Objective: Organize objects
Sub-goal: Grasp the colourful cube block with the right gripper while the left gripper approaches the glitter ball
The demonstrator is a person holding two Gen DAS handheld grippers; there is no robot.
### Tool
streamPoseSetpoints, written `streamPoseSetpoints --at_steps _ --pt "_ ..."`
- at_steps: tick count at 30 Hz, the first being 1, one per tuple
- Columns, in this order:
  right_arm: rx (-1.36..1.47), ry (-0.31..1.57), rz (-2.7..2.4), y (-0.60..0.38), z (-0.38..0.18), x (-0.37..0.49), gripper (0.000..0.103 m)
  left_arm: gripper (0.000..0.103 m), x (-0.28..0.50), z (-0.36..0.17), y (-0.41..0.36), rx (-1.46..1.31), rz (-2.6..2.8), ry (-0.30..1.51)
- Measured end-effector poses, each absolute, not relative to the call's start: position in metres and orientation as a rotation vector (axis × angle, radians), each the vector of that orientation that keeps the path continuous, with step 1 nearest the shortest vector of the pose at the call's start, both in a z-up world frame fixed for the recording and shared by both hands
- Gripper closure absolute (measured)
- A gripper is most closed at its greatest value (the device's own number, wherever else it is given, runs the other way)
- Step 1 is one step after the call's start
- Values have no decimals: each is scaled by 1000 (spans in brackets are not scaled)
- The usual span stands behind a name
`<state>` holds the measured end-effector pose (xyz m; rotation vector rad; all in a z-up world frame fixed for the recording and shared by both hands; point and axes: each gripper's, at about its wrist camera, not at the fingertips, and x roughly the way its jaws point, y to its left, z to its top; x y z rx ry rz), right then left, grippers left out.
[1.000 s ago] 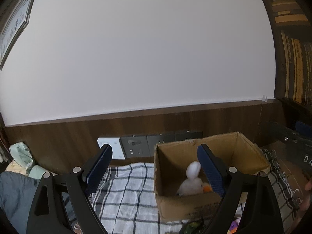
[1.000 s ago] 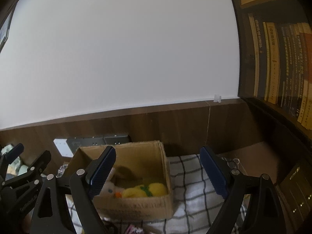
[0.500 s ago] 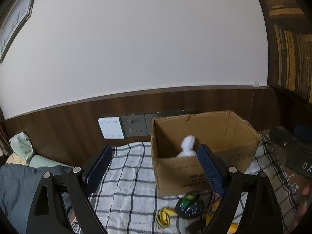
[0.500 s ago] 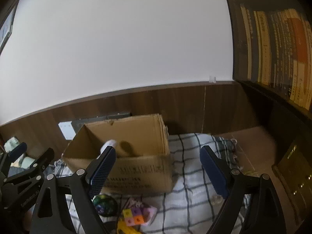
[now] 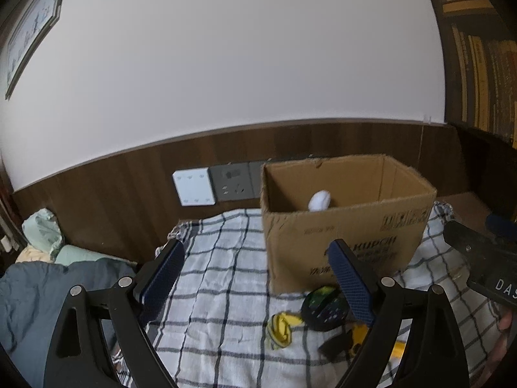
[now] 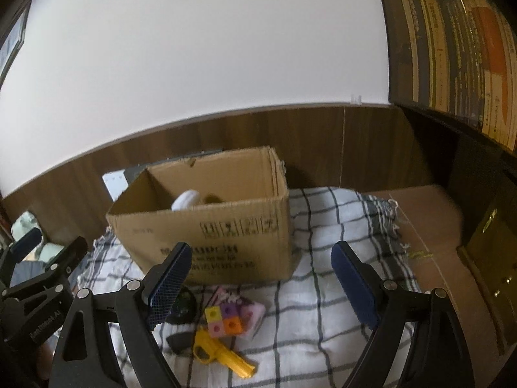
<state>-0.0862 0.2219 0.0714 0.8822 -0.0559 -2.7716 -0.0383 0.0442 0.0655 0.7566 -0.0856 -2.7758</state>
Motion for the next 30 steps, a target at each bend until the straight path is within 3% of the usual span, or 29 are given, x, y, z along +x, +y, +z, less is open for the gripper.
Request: streamPoseSetpoints --at_steps 30 --pt "1125 112 -2636 180 -9 -91 15 11 -34 2 23 981 -2678 -62"
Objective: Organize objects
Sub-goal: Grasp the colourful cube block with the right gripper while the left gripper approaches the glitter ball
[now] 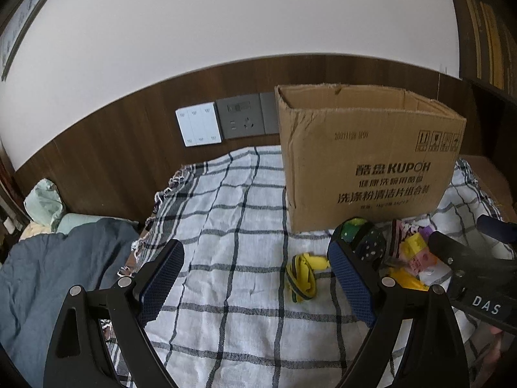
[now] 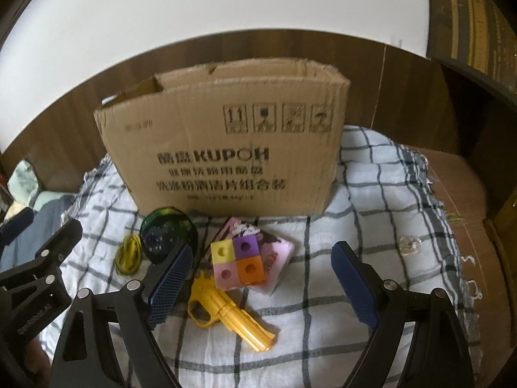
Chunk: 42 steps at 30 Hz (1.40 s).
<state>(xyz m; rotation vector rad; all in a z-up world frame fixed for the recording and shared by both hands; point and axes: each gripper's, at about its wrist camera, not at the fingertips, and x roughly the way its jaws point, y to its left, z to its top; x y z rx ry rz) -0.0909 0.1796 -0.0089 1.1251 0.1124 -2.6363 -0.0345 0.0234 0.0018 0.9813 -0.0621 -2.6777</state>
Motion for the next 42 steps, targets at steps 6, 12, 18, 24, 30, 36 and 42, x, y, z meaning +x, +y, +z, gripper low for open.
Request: streamPoseSetpoints --at_steps 6,12,18,24,30,36,42 --pt "1175 129 -2608 171 -23 -96 16 11 -35 -2 22 1001 -2669 -61" --pt "1240 136 -2577 165 -37 -104 28 11 -38 -7 18 1025 -2660 -54" --pt "1308 109 -2537 167 -50 -112 49 11 -42 -10 21 1038 -2663 -56" --pt "1282 77 -2556 178 -47 -113 59 11 -48 -12 29 1050 -2677 -59" --pt "1254 68 -2610 195 -39 -112 59 11 -57 -16 48 1080 -2717 -63" --pt "1246 43 -2650 214 -35 -113 59 11 -69 -19 69 1097 -2749 -89" --pt "1255 17 -2672 227 -34 -117 59 12 -82 -27 79 1131 -2755 -90"
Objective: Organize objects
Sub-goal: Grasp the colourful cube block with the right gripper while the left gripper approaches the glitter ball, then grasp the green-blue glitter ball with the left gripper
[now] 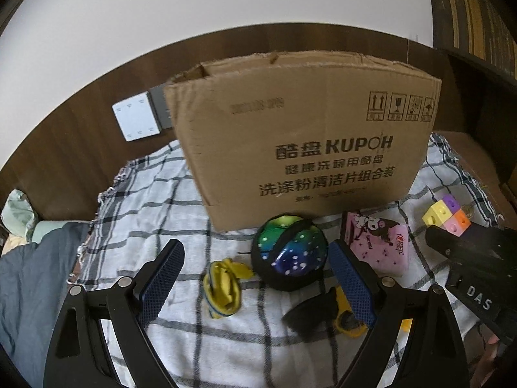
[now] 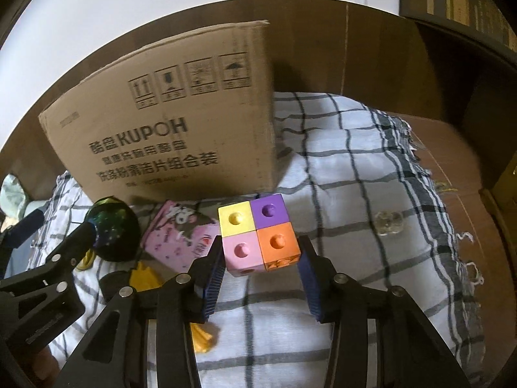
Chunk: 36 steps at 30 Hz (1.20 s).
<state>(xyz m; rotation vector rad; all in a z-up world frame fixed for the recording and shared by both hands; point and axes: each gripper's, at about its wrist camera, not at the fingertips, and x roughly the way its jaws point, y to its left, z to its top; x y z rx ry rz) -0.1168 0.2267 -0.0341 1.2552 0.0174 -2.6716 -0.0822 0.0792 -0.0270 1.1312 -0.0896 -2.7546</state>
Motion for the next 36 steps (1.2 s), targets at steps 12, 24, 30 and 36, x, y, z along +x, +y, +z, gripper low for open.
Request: streamPoseSetpoints --at_steps 12,24,30,36 --pt "1276 -1 -2670 232 -41 -125 59 25 -102 -50 84 1219 -2750 -59" --pt "1284 -12 -2667 234 -44 -127 59 41 -106 -63 92 1250 -2762 -81" --pt "1264 -4 -2677 232 -40 -123 59 41 -98 -58 91 1230 -2777 -75" --pt "1236 1 -2684 229 -31 -117 59 41 -87 -46 86 1187 -2785 -64"
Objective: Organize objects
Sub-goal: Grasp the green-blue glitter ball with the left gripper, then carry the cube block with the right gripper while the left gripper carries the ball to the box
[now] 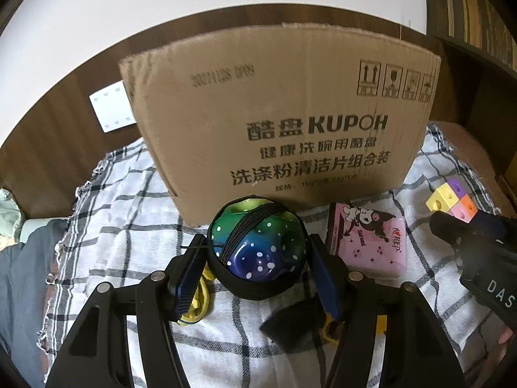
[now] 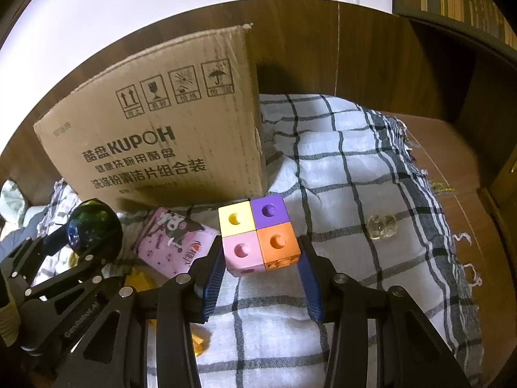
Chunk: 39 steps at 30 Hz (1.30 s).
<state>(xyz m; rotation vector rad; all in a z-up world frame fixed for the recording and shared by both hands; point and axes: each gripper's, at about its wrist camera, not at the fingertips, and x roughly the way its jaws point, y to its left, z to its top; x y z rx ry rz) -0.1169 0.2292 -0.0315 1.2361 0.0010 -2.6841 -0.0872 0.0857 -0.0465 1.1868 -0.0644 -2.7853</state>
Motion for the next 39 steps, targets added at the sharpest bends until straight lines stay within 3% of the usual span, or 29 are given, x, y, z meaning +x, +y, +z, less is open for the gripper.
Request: streamPoseSetpoints --at_steps 39 --pt "920 18 -2746 208 77 -91 59 41 -53 57 67 852 -2873 -54"
